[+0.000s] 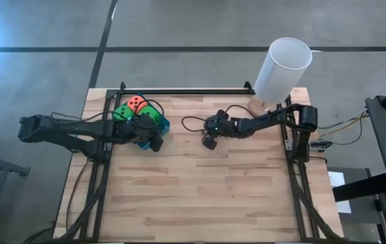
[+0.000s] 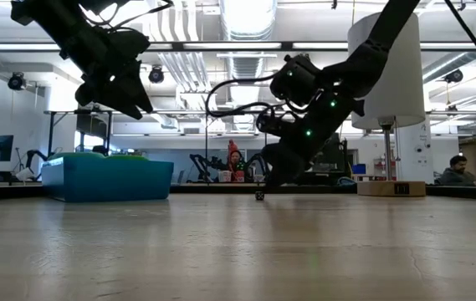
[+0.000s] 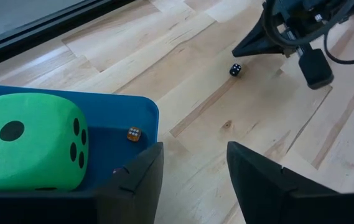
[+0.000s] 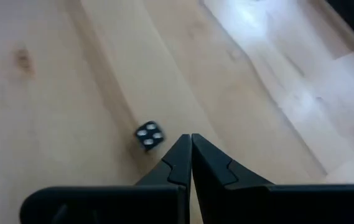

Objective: Pick & Place Dice
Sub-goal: Put the small black dice into the blue bin

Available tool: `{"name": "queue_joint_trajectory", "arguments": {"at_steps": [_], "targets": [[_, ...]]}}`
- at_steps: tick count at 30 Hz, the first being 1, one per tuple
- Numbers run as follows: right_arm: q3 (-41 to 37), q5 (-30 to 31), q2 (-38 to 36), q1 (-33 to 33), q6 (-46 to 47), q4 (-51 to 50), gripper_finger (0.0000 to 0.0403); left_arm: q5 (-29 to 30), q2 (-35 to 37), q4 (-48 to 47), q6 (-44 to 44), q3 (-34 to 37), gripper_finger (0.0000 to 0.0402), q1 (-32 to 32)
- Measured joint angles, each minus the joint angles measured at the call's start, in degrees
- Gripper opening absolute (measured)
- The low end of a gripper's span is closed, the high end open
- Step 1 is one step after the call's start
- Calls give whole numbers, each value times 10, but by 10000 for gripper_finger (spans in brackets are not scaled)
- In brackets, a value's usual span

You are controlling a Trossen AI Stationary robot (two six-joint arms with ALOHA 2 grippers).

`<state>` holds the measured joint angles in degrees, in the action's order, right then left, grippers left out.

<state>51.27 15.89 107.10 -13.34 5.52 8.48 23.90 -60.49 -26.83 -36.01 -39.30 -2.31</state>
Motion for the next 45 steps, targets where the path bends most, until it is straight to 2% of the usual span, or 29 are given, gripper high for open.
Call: {"name": "queue_joint_trajectory", "arguments": {"at_steps": [7, 24, 33, 45], "targets": [[0, 7, 0, -4, 7, 5, 8, 0, 0, 0, 0, 0, 173, 0], [-19, 6, -1, -5, 11, 45, 8, 0, 0, 0, 0, 0, 191, 0], [-19, -24, -1, -3, -1, 45, 8, 0, 0, 0, 0, 0, 179, 0], [-19, -30, -1, 7, -20, 45, 8, 0, 0, 0, 1, 0, 180, 0]]}}
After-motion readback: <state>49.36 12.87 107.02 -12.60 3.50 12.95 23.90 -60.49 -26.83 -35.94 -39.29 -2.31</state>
